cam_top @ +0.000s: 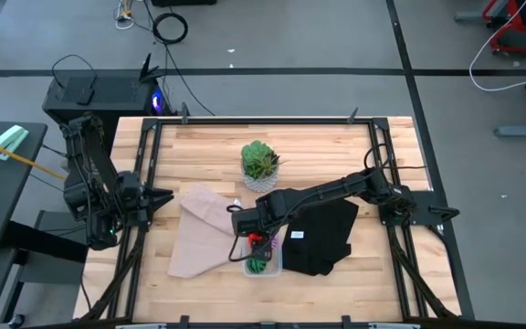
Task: Pick and placing Produce into tupperware
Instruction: Put the red apple into the transparent container
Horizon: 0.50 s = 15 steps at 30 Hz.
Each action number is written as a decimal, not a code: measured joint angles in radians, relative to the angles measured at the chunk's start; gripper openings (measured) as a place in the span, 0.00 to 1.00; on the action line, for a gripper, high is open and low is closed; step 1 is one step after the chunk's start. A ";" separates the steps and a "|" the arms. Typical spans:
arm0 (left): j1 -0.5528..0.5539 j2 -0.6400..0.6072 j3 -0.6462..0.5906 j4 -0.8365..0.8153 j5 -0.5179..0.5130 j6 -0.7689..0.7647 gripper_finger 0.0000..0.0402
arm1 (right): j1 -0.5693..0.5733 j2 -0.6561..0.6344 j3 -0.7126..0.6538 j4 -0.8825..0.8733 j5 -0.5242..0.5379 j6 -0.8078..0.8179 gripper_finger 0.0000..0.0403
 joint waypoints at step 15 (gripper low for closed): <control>0.000 0.000 0.000 0.000 -0.001 0.011 0.21 | 0.000 0.000 0.000 -0.038 -0.010 -0.018 0.71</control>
